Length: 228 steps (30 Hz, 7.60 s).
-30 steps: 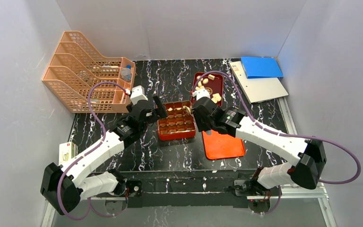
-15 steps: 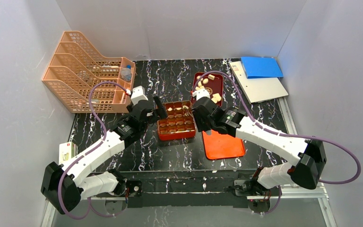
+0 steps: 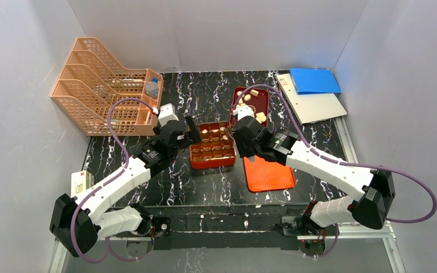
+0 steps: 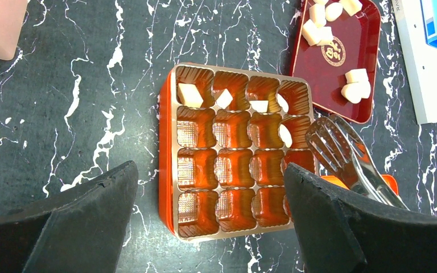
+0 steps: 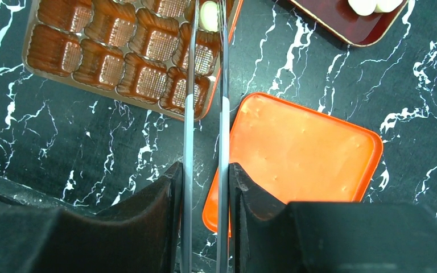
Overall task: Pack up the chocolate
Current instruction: Place the fake chocolate in the packing box, then pick up the fake chocolate from the plate, then place the fake chocolate in the packing box.
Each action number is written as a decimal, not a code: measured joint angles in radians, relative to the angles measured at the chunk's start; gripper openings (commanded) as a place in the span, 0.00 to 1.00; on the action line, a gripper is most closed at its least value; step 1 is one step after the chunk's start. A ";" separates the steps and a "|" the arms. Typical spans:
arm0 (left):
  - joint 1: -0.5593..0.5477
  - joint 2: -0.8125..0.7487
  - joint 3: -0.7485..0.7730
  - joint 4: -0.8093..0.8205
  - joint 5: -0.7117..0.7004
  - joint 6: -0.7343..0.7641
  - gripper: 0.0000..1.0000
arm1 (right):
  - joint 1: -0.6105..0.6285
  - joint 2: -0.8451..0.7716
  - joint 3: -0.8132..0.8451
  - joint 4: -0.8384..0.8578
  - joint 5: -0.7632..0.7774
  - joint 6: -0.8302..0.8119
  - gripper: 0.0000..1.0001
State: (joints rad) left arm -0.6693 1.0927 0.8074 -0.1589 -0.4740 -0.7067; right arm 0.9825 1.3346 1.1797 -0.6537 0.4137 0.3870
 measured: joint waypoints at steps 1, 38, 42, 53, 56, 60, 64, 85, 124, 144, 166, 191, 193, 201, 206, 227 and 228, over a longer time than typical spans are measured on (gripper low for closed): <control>0.000 0.000 0.000 0.000 0.000 0.000 0.97 | 0.000 -0.006 0.000 0.000 0.003 0.000 0.26; 0.014 0.018 -0.001 0.062 0.023 -0.008 0.98 | -0.450 0.301 0.145 0.259 -0.161 -0.286 0.49; 0.020 0.018 -0.009 0.077 0.030 -0.009 0.98 | -0.473 0.343 0.170 0.268 -0.195 -0.306 0.49; 0.034 0.020 -0.032 0.092 0.046 -0.012 0.98 | -0.494 0.418 0.201 0.281 -0.236 -0.322 0.47; 0.040 0.020 -0.032 0.099 0.048 -0.011 0.98 | -0.502 0.431 0.206 0.285 -0.240 -0.326 0.47; 0.046 0.020 -0.032 0.100 0.052 -0.011 0.98 | -0.515 0.441 0.212 0.290 -0.243 -0.335 0.46; 0.050 0.021 -0.036 0.105 0.056 -0.011 0.98 | -0.527 0.446 0.220 0.294 -0.245 -0.339 0.46; 0.059 0.029 -0.048 0.110 0.068 -0.012 0.98 | -0.545 0.478 0.220 0.306 -0.286 -0.338 0.44; 0.072 0.007 -0.062 0.095 0.076 -0.022 0.97 | -0.545 0.385 0.209 0.287 -0.268 -0.307 0.12; 0.072 0.002 -0.062 0.090 0.076 -0.027 0.97 | -0.545 0.403 0.203 0.254 -0.275 -0.296 0.43; 0.072 0.002 -0.063 0.092 0.076 -0.026 0.98 | -0.545 0.477 0.241 0.240 -0.278 -0.293 0.44; 0.077 0.002 -0.064 0.094 0.076 -0.026 0.98 | -0.545 0.478 0.244 0.237 -0.261 -0.285 0.01; 0.077 0.002 -0.064 0.090 0.076 -0.026 0.98 | -0.545 0.463 0.244 0.236 -0.262 -0.285 0.01; 0.077 -0.003 -0.064 0.076 0.076 -0.026 0.97 | -0.544 0.392 0.242 0.233 -0.268 -0.282 0.01; 0.077 -0.004 -0.063 0.072 0.076 -0.026 0.97 | -0.527 0.333 0.204 0.218 -0.267 -0.278 0.01; 0.077 -0.036 -0.055 0.026 0.075 -0.024 0.97 | -0.095 0.106 0.130 0.071 -0.188 -0.170 0.01; 0.077 -0.037 -0.054 0.023 0.075 -0.024 0.97 | -0.080 0.106 0.127 0.068 -0.180 -0.163 0.01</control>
State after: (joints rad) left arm -0.5919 1.0557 0.7536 -0.1356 -0.3988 -0.7303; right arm 0.9020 1.4406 1.3071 -0.5858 0.2333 0.2237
